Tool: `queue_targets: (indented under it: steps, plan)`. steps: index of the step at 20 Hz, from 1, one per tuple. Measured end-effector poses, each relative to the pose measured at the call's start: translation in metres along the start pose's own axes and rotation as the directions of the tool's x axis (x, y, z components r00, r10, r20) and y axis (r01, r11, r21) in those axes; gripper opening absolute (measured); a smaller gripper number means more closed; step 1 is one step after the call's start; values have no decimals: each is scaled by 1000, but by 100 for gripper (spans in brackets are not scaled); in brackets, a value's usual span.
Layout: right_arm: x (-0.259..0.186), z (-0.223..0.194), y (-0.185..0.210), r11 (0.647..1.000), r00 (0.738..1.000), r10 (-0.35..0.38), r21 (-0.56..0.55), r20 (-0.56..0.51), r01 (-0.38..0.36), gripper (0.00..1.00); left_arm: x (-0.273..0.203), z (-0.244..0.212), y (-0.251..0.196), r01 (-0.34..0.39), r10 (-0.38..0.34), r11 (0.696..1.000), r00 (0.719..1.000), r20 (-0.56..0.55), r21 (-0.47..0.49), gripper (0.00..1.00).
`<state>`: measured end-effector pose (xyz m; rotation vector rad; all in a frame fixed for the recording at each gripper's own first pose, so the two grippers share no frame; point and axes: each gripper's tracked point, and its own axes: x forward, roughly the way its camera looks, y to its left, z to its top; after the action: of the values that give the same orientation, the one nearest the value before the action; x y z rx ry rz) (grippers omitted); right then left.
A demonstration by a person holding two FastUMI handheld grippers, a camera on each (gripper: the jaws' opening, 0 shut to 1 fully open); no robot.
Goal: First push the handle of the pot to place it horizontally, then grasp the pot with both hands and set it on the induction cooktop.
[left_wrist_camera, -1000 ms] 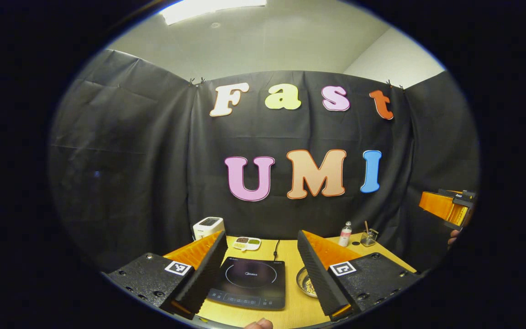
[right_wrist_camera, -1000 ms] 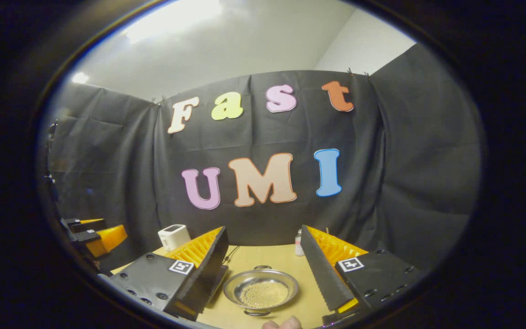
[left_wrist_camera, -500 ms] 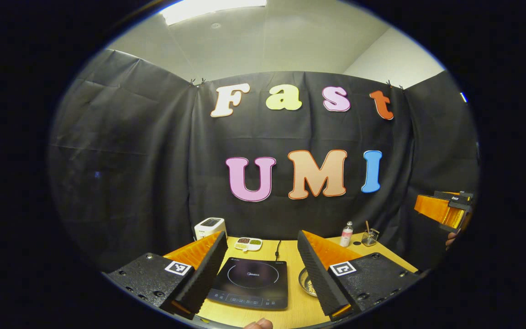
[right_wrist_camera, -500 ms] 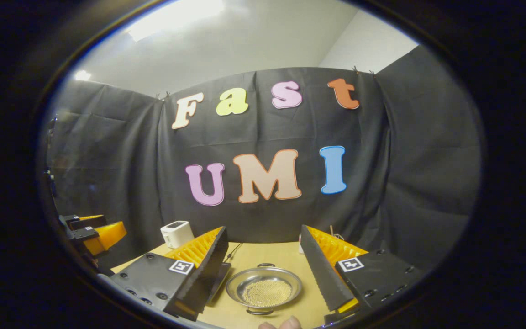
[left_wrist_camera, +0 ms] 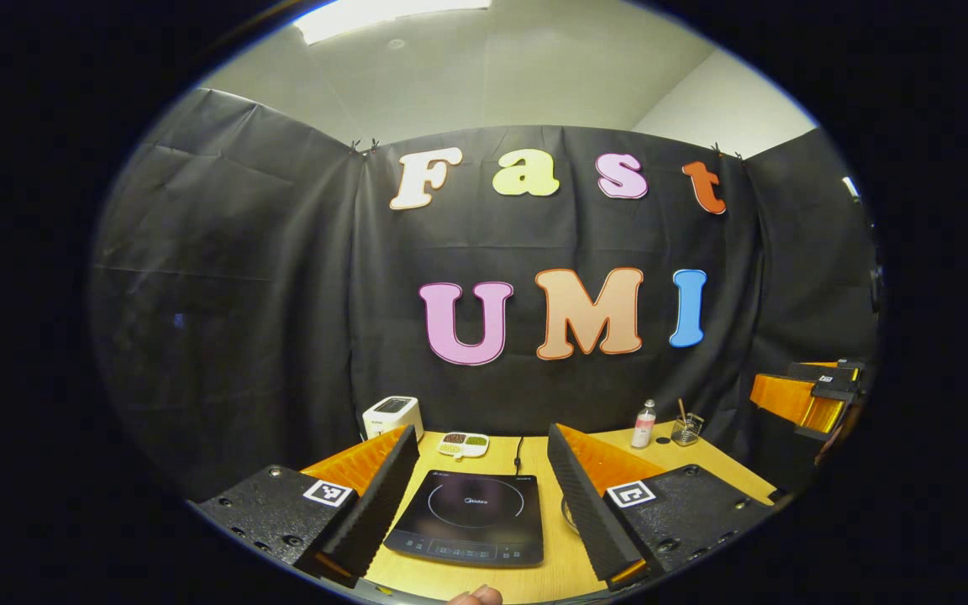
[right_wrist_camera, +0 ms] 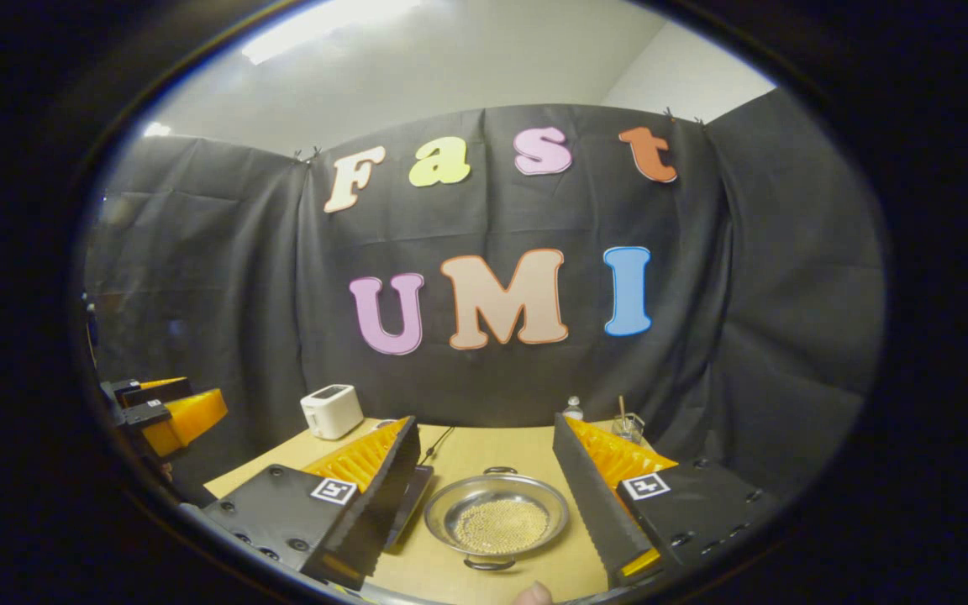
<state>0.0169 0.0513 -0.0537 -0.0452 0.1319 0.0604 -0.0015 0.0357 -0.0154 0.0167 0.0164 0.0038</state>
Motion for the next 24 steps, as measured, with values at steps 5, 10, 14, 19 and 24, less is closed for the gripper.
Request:
queue_targets:
  steps: [5,10,14,19,24]
  plan:
    - [8,-30,12,999,996,-18,-36,-84,15,65,10,-14,7,35,-36,999,999,-23,-26,94]
    - [20,-67,13,998,982,-35,-55,-186,26,28,20,-23,15,36,-37,999,998,-42,-36,94]
    - [37,-121,12,1000,937,21,15,-348,-17,11,37,-39,20,-15,12,999,996,-86,-35,90]
    - [55,-182,1,990,864,93,138,-496,-27,4,61,-42,8,-49,48,999,992,-116,-9,95]
    - [71,-237,-5,971,799,197,225,-568,-80,3,74,-43,-11,-81,83,997,985,-154,17,95]
